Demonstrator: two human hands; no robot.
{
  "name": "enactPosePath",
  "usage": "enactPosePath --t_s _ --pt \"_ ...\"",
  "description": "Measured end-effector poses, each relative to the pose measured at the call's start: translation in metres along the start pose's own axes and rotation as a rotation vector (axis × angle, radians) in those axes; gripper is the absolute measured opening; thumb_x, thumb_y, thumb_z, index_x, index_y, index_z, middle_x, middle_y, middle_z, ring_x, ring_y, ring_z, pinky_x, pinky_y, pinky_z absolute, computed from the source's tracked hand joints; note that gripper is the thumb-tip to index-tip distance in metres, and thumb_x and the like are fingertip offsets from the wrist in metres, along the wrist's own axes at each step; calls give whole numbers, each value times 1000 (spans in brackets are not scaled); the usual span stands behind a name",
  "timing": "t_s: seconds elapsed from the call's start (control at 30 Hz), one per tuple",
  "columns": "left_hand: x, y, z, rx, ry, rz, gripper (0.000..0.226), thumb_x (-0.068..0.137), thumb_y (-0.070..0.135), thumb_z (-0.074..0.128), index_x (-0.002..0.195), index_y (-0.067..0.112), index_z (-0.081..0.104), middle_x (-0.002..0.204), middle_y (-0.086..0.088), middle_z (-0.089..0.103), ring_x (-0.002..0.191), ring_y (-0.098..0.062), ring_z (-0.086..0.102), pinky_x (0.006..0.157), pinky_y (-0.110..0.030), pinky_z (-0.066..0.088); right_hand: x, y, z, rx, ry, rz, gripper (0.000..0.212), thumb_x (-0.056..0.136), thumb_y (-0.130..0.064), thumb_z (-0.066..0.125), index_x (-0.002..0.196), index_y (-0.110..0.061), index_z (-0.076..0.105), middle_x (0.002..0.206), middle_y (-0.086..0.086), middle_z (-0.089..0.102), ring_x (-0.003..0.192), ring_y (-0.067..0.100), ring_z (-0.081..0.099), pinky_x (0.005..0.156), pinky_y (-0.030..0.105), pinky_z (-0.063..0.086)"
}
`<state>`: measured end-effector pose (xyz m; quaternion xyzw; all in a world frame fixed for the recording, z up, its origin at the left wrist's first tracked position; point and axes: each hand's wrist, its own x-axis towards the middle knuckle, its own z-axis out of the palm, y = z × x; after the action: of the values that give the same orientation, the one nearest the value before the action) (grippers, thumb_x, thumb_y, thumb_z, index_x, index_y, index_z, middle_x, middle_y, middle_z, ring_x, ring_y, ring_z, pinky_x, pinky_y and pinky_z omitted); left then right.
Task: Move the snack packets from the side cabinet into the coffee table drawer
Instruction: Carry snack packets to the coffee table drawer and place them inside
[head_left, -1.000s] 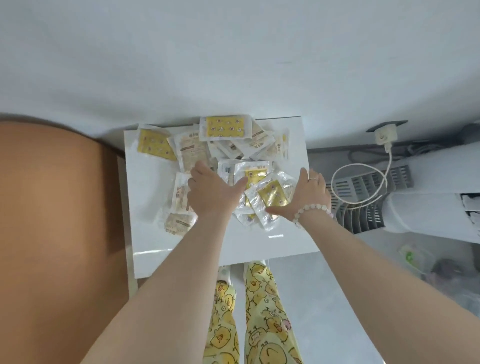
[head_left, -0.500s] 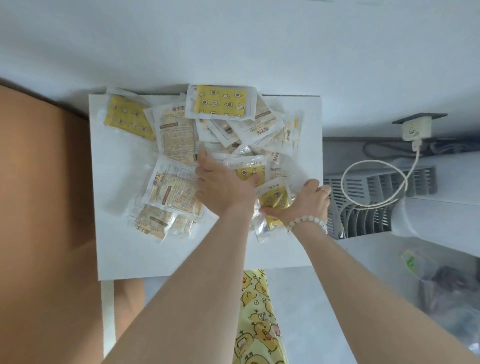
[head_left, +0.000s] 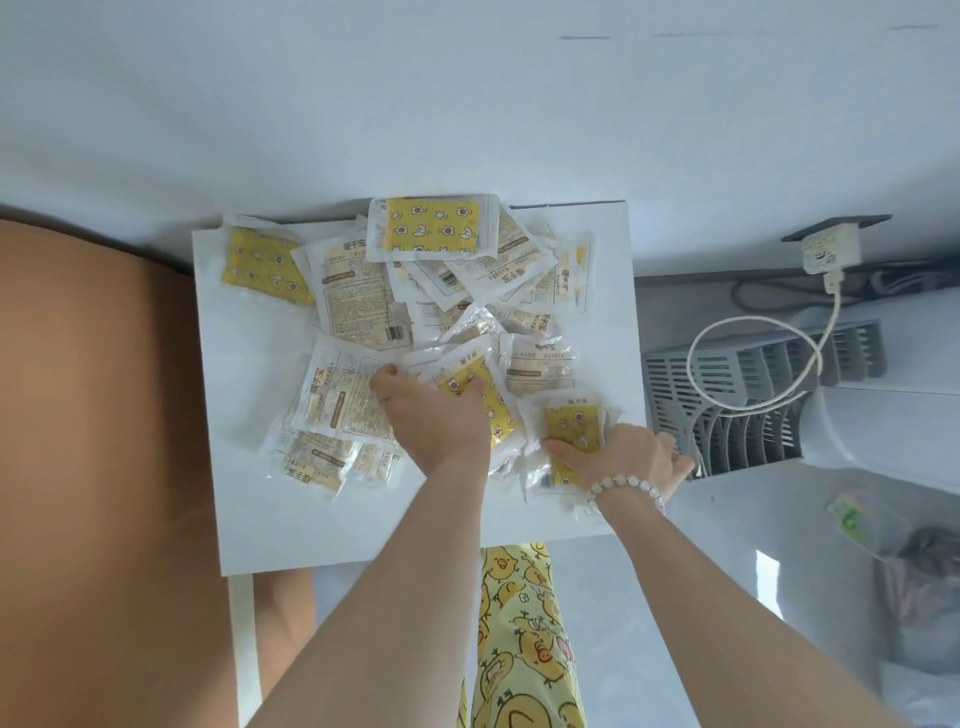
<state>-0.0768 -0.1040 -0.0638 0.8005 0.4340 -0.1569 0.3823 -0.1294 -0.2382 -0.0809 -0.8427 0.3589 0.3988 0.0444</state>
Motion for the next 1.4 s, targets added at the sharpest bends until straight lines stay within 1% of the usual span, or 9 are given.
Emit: enactPosePath --t_s 0.23,0.53,0.67,0.77,0.87,1.03,1.17,1.3,1.4 --pt "-12 -10 -20 110 28 -22 40 80 21 75 109 0 57 115 -14 60 106 -29 57 81 -34 46 -20 17 9 278 -96 -2 45 79 -49 67 105 -14 56 98 6 61 93 25 60 67 29 45" --pt "-55 30 -75 162 -209 108 35 86 31 67 105 7 52 98 -3 57 98 -25 56 68 -29 38 -70 33 -49 757 -99 23 58 77 -29 75 124 -7 48 116 9 59 98 24 56 74 28 44" --pt "-73 67 -108 15 -425 146 34 77 29 77 94 9 55 92 -1 60 88 -20 57 70 -29 48 -98 53 -95 1024 -105 41 53 74 -27 78 118 -5 57 113 10 64 102 27 60 87 35 51" --pt "-98 94 -125 -29 -606 200 30 69 19 83 87 12 60 91 -7 67 82 -22 65 75 -35 54 -122 74 -125 1203 -88 39 41 75 -22 78 108 -5 61 102 10 67 91 25 62 81 35 51" --pt "-126 116 -134 25 -739 304 22 70 16 81 83 13 65 85 -6 70 73 -18 65 63 -27 51 -145 99 -144 1329 -64 54 37 75 -27 78 104 -9 64 88 4 67 84 23 62 79 35 52" --pt "-177 144 -132 130 -917 432 30 67 21 83 93 14 69 89 -5 72 78 -18 68 71 -29 53 -172 150 -154 1504 9 153 53 66 -45 79 106 -14 64 99 4 69 96 26 64 93 43 50" --pt "-229 158 -119 182 -1088 500 18 72 12 79 85 11 67 78 -6 72 62 -16 68 57 -26 54 -196 200 -156 1715 88 207 44 72 -35 80 106 -12 66 99 6 71 95 27 67 92 45 52" --pt "-287 157 -105 290 -1279 587 17 74 8 77 89 8 68 83 -11 73 67 -22 70 69 -33 58 -230 255 -152 1865 209 269 24 74 -28 79 86 -15 65 100 8 71 98 27 66 93 44 52" --pt "-331 144 -95 379 -1403 641 20 75 7 75 93 7 68 85 -12 73 70 -24 71 71 -37 58 -258 295 -131 1927 230 292 32 67 -34 81 88 -14 68 99 8 72 97 28 67 94 44 51"
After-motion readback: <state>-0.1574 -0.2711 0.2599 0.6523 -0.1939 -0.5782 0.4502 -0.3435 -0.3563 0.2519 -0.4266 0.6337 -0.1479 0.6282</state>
